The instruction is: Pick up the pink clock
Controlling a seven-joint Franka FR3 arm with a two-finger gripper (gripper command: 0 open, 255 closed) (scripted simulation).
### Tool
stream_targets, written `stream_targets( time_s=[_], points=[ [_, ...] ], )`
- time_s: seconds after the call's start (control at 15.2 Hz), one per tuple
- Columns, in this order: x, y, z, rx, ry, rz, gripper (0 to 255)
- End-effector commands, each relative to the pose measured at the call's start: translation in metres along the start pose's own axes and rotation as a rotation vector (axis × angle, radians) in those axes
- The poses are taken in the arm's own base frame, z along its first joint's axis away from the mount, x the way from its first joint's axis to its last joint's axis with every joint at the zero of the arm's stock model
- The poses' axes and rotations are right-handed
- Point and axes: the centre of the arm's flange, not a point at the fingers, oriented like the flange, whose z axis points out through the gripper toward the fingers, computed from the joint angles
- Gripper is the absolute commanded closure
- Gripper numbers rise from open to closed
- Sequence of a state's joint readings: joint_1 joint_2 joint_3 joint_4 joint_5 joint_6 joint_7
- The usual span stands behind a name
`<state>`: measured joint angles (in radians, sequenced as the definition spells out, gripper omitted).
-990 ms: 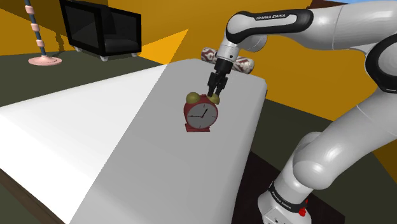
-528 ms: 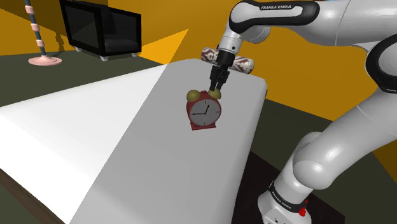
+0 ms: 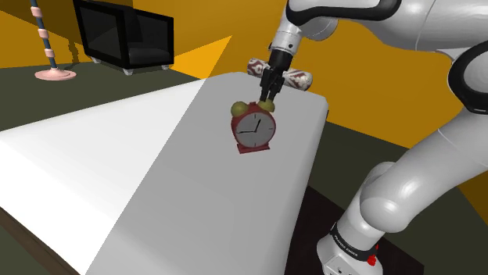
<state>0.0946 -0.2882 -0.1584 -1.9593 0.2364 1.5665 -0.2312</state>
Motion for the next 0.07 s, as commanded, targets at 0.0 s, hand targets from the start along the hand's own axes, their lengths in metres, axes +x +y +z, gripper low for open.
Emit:
stream_targets(
  time_s=[0.0],
  points=[
    [-0.0003, -0.0013, -0.0042, 0.0, 0.002, 0.0, 255]
  ],
)
